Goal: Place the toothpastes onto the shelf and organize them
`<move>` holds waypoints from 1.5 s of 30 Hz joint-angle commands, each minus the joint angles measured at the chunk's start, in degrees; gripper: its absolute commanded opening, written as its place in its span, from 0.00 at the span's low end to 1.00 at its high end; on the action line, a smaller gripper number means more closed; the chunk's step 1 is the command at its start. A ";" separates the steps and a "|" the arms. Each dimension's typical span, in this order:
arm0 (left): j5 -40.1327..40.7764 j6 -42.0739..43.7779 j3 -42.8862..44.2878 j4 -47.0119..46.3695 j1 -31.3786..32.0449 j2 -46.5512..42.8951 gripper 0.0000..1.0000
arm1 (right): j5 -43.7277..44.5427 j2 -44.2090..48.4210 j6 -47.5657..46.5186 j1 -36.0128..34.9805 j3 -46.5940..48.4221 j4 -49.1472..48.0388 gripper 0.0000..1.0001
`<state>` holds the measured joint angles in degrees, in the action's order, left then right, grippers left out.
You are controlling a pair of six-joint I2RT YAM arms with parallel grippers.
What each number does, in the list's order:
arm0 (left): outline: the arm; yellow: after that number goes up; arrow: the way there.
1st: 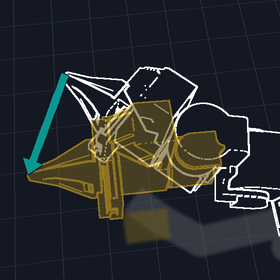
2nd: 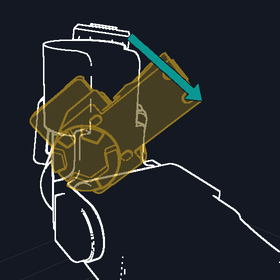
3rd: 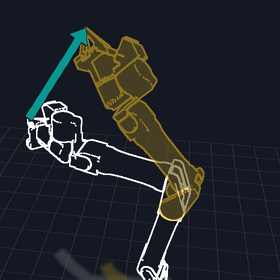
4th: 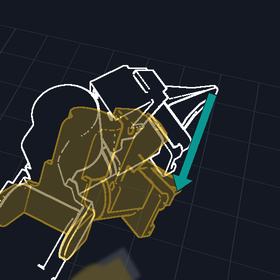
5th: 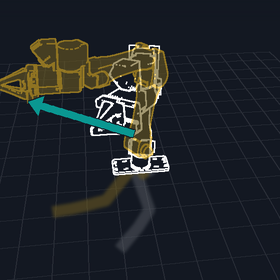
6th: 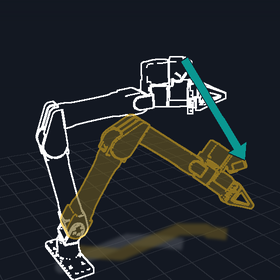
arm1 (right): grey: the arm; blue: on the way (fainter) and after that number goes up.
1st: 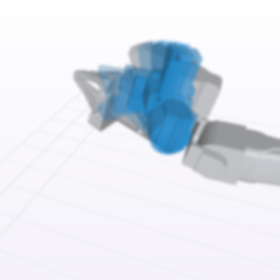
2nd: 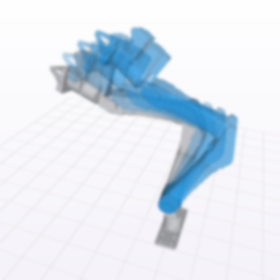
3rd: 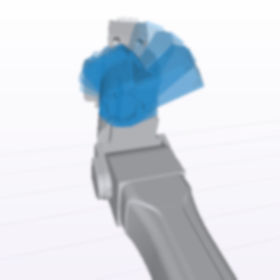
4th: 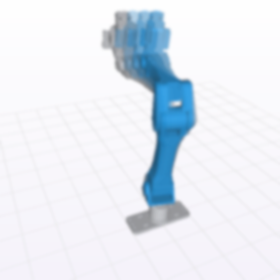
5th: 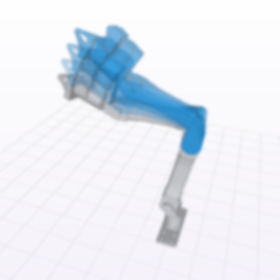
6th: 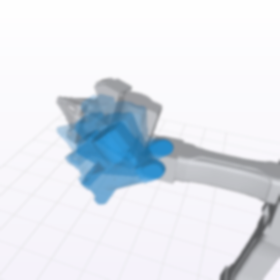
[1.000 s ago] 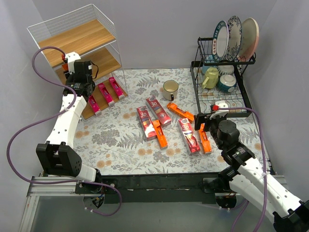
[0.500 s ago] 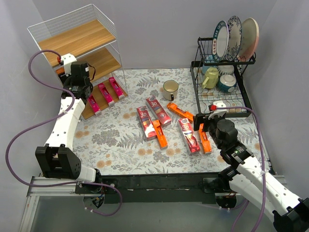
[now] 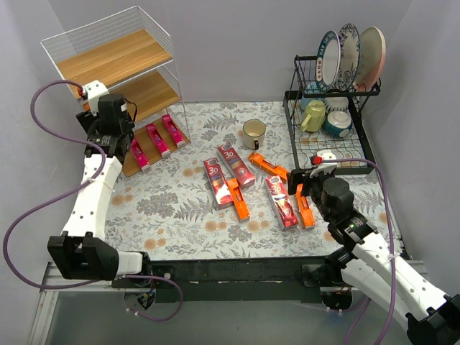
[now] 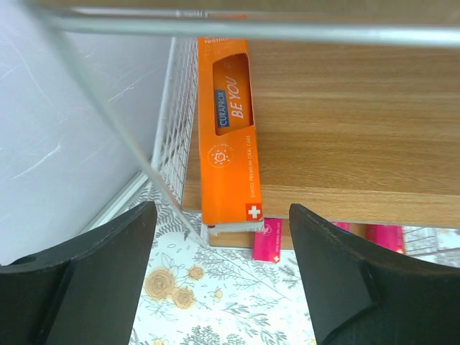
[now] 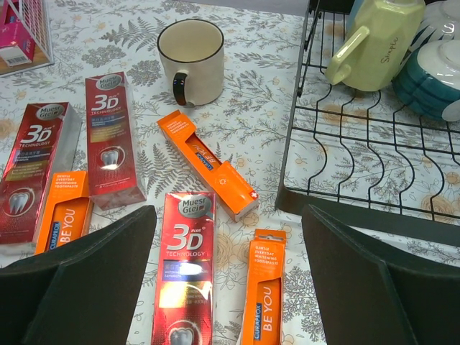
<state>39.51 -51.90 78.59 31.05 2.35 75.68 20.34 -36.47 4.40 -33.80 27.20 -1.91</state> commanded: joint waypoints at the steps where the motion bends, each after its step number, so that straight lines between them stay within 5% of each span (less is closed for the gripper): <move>1: -3.11 -1.62 1.92 1.91 -0.42 -5.53 0.76 | -0.56 1.05 -0.19 -0.04 -0.57 -3.45 0.90; 6: -8.82 -3.64 2.62 4.55 -0.42 -8.35 0.86 | -0.30 2.54 -0.10 -0.04 -0.66 -3.27 0.90; 17: -35.44 -4.35 0.08 -0.36 -0.33 -8.18 0.98 | -0.04 4.21 0.25 0.05 -1.45 -3.89 0.90; 29: -29.14 -4.09 -3.08 -11.18 -0.33 -2.64 0.98 | 0.05 4.48 -0.01 -0.04 -1.80 -4.50 0.90; 45: -17.10 -3.82 -6.43 -12.06 -0.33 -3.26 0.98 | 0.05 4.48 0.08 -0.04 -2.06 -4.86 0.90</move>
<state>18.44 -56.36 72.66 19.99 2.24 73.84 20.18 -32.49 4.47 -33.80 25.39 -3.25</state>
